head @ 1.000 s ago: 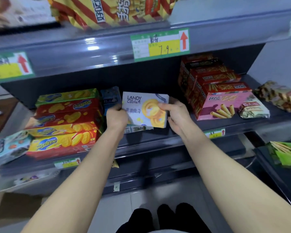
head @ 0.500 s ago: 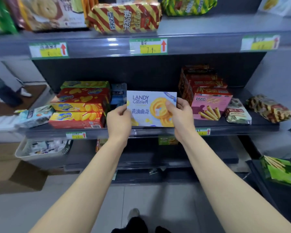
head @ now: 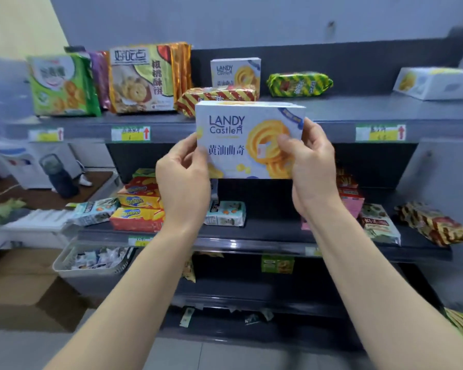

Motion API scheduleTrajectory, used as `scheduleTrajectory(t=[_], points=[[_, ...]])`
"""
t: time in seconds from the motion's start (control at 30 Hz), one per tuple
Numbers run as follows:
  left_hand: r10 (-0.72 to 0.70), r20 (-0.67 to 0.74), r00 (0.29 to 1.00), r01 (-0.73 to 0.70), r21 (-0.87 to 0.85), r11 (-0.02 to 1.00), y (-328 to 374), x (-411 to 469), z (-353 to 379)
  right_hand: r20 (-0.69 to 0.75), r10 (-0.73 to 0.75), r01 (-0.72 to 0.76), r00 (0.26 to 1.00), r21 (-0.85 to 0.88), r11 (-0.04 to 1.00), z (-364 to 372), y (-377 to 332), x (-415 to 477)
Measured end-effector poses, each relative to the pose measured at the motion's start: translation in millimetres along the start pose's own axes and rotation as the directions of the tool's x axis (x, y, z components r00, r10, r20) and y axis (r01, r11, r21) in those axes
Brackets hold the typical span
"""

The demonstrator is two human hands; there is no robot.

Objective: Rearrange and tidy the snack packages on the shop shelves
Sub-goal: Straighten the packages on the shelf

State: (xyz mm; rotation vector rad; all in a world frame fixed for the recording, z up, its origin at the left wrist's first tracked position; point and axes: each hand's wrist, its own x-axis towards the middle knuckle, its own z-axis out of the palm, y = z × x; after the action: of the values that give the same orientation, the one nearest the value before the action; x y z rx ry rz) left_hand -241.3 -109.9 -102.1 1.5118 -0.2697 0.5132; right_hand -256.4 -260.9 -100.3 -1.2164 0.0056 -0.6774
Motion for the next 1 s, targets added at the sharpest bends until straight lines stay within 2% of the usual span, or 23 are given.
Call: scheduleTrajectory(t=[0.1,0.23,0.57,0.7,0.83,1.0], points=[[0.088,-0.017,0.996,-0.088,-0.008,0.996,21,30,9,0.019,-0.086,0.085,0.996,0.039,0.996,19,-21,25],[0.137,-0.009,0.991,-0.137,-0.038,0.990,38,77,26,0.001,-0.142,0.142,0.990,0.051,0.989,37,-34,68],[0.125,0.159,0.979,-0.126,-0.005,0.992,19,230,63,0.002,-0.127,0.125,0.992,-0.158,0.979,83,-26,215],[0.039,0.222,0.974,-0.059,0.081,0.995,-8,280,74,0.012,-0.059,0.060,0.998,-0.253,0.966,91,-4,259],[-0.102,0.290,0.952,0.033,0.232,0.972,-39,315,86,0.012,0.070,-0.063,0.997,-0.300,0.952,88,19,285],[-0.243,0.300,0.923,0.062,0.506,0.860,-63,327,92,-0.014,0.250,-0.222,0.968,-0.509,0.832,86,40,294]])
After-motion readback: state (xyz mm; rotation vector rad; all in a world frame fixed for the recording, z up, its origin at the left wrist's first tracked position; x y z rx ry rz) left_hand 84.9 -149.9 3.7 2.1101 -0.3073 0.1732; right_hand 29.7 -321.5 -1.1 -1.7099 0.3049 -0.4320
